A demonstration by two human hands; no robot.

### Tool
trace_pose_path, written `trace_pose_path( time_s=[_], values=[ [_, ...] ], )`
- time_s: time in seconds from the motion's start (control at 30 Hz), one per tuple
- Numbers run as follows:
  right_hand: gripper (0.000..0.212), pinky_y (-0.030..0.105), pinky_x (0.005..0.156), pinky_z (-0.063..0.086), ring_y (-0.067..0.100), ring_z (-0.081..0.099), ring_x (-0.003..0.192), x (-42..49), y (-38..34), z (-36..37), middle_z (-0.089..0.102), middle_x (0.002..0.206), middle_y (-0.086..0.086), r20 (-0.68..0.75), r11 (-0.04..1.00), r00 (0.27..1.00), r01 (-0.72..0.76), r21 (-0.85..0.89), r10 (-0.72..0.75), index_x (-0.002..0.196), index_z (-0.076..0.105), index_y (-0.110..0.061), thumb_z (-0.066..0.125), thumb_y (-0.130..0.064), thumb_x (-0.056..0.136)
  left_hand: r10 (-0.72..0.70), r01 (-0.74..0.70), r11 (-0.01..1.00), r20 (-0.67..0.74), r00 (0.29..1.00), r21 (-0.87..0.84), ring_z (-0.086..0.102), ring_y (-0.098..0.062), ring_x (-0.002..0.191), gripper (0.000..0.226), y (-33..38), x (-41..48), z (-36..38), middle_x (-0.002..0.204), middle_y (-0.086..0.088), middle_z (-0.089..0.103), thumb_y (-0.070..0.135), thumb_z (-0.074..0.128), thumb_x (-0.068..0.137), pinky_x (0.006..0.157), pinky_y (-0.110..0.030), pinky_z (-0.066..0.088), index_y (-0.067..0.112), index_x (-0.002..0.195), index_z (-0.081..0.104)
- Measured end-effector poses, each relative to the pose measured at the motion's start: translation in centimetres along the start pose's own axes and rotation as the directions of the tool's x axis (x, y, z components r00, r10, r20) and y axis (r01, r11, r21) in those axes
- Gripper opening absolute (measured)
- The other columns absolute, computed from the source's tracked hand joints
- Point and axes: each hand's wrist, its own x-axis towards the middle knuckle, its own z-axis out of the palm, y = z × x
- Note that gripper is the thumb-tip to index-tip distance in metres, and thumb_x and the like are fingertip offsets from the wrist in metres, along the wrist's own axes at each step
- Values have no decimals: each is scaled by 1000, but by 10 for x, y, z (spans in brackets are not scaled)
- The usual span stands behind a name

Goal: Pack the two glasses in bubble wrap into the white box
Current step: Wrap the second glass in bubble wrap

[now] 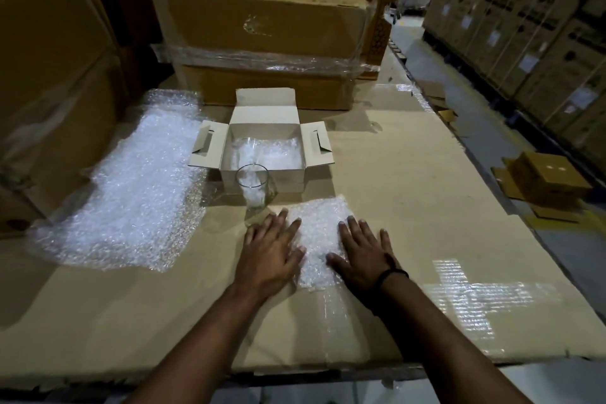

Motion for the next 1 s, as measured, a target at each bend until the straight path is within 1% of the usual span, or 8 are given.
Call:
trace_pose_path(
  time_s=[0.17,0.33,0.4,0.5,0.63,0.73,0.83,1.0],
  values=[
    [75,42,108,28,26,34,135,3,1,-23,38,147,7,-290,954,911,-254,161,291,145,30,-18,47,-61,87,-20,16,997,60,998,69,4,-19,150,66,5,3,0,164,4,7,63,31,94,120,-45,4,33,152,24],
    [43,33,84,49,29,60,98,16,-12,-42,67,104,9,-27,865,875,-472,167,483,93,61,-20,69,-56,69,-9,10,998,-8,1000,55,9,-21,149,59,6,3,-2,163,4,14,58,31,93,118,-41,7,35,148,35],
    [15,31,75,52,30,64,90,21,-18,-52,70,92,10,-46,849,895,-402,343,443,73,58,-20,70,-29,74,-23,23,999,-11,1000,49,15,-22,148,51,5,3,-3,161,4,21,54,36,96,118,-41,11,38,144,42],
    [22,29,65,43,29,60,84,23,-27,-60,65,83,8,-279,859,899,-172,483,337,67,50,-20,62,-5,76,-20,20,1000,-29,999,-6,19,-21,146,50,1,5,2,159,3,27,51,38,97,117,-39,13,35,144,43],
    [32,34,56,37,30,52,70,13,-50,-57,59,74,9,-574,963,819,158,218,-4,79,55,-15,51,12,61,-84,19,965,-238,968,-261,45,-29,131,53,-5,6,-1,145,-5,49,32,47,85,109,-42,34,24,137,54],
    [39,32,48,37,33,52,57,7,-64,-41,57,63,9,-533,962,809,268,-44,-250,80,53,-13,64,8,50,-127,-12,945,-399,908,-328,51,-37,118,65,-5,0,-5,139,-15,49,14,60,77,96,-50,46,24,139,46],
    [36,33,51,37,36,56,60,6,-70,-28,62,69,10,-437,972,868,222,-82,-235,90,54,-13,76,-21,63,-118,-40,947,-460,880,-320,50,-42,117,70,-2,-4,-12,143,-19,41,16,52,77,93,-54,47,33,142,36],
    [50,37,86,38,29,53,118,-1,-80,-20,64,116,6,-296,968,921,238,-83,-252,127,47,-20,63,-34,82,-4,-75,984,-437,899,-163,44,-44,123,66,-1,-8,-14,147,-22,36,35,42,76,94,-53,42,31,142,44]
  ],
)
